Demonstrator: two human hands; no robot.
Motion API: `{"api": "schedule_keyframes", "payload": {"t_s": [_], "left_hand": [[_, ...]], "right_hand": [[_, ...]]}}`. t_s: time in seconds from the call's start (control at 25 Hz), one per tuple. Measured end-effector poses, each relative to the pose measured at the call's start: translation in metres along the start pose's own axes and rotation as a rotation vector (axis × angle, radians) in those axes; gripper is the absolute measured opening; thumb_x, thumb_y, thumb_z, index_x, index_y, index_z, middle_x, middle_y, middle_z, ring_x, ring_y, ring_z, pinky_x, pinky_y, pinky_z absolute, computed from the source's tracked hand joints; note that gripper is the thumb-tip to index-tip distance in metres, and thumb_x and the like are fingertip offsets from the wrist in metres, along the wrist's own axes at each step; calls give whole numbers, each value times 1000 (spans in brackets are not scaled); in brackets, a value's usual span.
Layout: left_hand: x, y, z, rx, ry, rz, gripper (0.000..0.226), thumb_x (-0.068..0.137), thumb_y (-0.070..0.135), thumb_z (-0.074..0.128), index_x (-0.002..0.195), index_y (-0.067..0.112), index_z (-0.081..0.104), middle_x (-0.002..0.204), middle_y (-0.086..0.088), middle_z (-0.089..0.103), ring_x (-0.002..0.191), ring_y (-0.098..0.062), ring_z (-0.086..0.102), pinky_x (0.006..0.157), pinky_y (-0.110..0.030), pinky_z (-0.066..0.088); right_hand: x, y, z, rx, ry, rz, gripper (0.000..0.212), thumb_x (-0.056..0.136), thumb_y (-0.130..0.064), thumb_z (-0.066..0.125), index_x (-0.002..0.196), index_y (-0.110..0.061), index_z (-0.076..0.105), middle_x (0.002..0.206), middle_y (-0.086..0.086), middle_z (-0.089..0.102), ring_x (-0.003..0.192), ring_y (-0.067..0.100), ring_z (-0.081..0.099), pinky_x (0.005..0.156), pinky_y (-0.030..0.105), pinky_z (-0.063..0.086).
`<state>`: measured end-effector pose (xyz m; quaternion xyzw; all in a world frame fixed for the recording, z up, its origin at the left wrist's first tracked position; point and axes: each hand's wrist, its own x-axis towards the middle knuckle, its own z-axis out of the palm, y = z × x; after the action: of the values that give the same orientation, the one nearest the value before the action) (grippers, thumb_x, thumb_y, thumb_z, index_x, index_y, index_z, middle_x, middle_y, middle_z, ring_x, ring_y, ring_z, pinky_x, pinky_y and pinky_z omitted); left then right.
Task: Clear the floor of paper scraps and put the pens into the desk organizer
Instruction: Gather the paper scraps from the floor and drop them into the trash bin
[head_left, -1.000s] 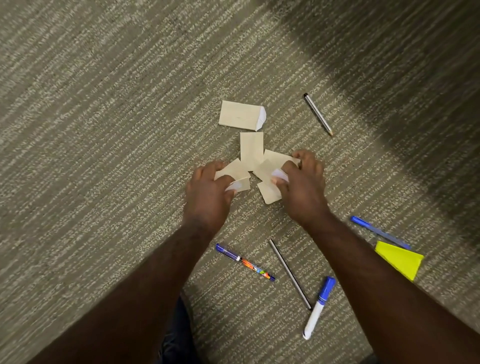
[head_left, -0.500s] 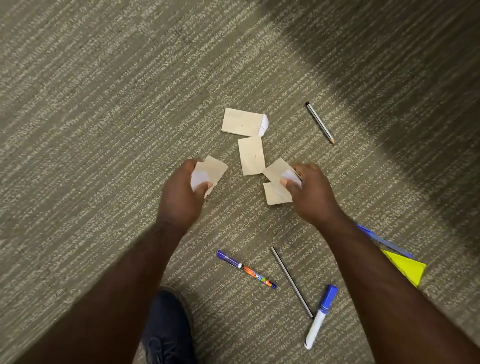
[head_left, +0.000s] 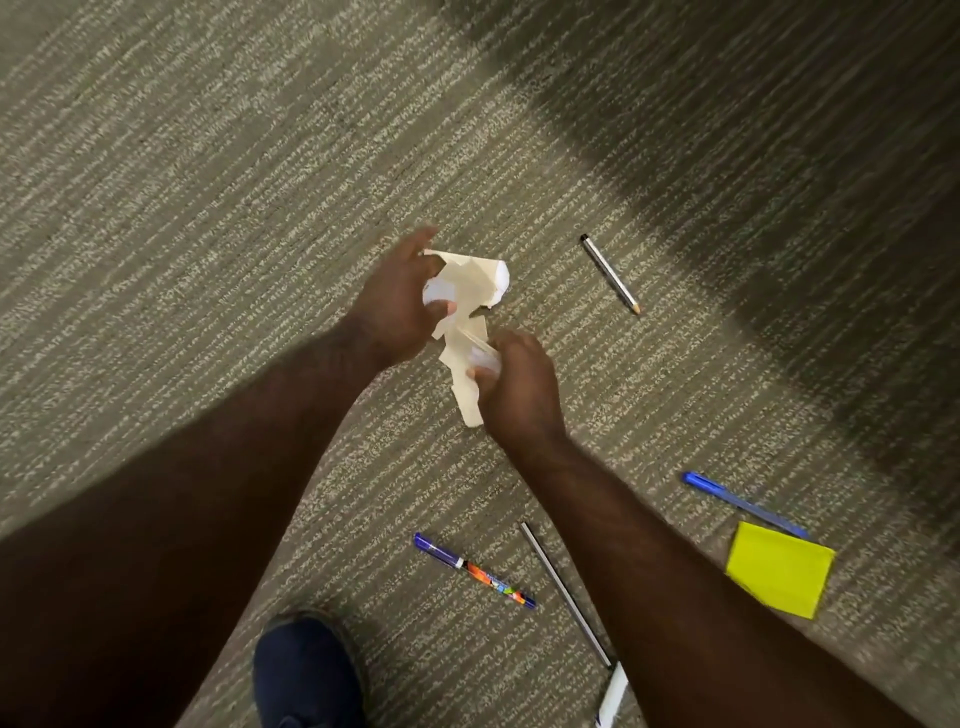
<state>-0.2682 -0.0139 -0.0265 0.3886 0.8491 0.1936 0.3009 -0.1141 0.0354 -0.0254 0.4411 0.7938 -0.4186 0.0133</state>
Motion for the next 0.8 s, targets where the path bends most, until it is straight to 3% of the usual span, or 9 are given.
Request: {"api": "schedule_keyframes", "payload": {"t_s": [0.12, 0.24, 0.36, 0.56, 0.64, 0.72, 0.8], "left_hand": [[-4, 0, 9, 41, -17, 48, 47, 77, 10, 71, 120, -1, 57, 146, -12, 42, 132, -26, 43, 107, -27, 30], [-12, 10, 16, 64, 83, 26, 47, 76, 9, 71, 120, 4, 57, 126, -14, 56, 112, -30, 54, 95, -29, 38], [-9, 22, 22, 110, 75, -84, 49, 76, 12, 72, 122, 7, 57, 123, -13, 49, 106, -29, 51, 90, -31, 39], [-6, 39, 22, 141, 39, -157, 45, 73, 15, 74, 114, 3, 61, 117, -23, 61, 106, -37, 55, 86, -36, 41], [-25, 60, 20, 77, 100, -197, 46, 75, 17, 74, 117, 4, 60, 120, -20, 62, 108, -33, 56, 86, -31, 39], [-50, 97, 21, -51, 128, -206, 44, 75, 16, 75, 116, 5, 62, 114, -15, 66, 99, -27, 59, 76, -24, 37], [-77, 149, 24, -199, 91, -207, 40, 74, 16, 76, 111, 8, 65, 103, -8, 69, 88, -21, 62, 72, -23, 40]], "right_hand": [[-21, 22, -17, 171, 31, 102, 19, 83, -11, 66, 101, -6, 62, 90, 4, 62, 79, 17, 55, 63, 17, 33], [-40, 48, -39, 327, 131, 202, 11, 84, -13, 67, 88, -7, 58, 78, 0, 59, 66, 12, 53, 51, 18, 36], [-57, 66, -57, 465, 188, 258, 10, 84, -11, 67, 85, -8, 58, 74, -3, 59, 61, -1, 51, 53, 10, 40], [-81, 90, -79, 544, 283, 331, 13, 82, -12, 69, 82, -5, 58, 73, 1, 58, 64, 10, 49, 57, 21, 42], [-90, 89, -93, 612, 344, 374, 14, 82, -12, 69, 82, -3, 59, 76, 6, 59, 67, 11, 48, 57, 21, 41], [-105, 82, -119, 685, 429, 413, 12, 82, -11, 69, 84, -4, 59, 78, 6, 58, 67, 10, 48, 57, 18, 41], [-125, 78, -152, 793, 487, 444, 11, 83, -11, 69, 84, -7, 59, 79, 7, 60, 70, 12, 50, 62, 24, 44]]}}
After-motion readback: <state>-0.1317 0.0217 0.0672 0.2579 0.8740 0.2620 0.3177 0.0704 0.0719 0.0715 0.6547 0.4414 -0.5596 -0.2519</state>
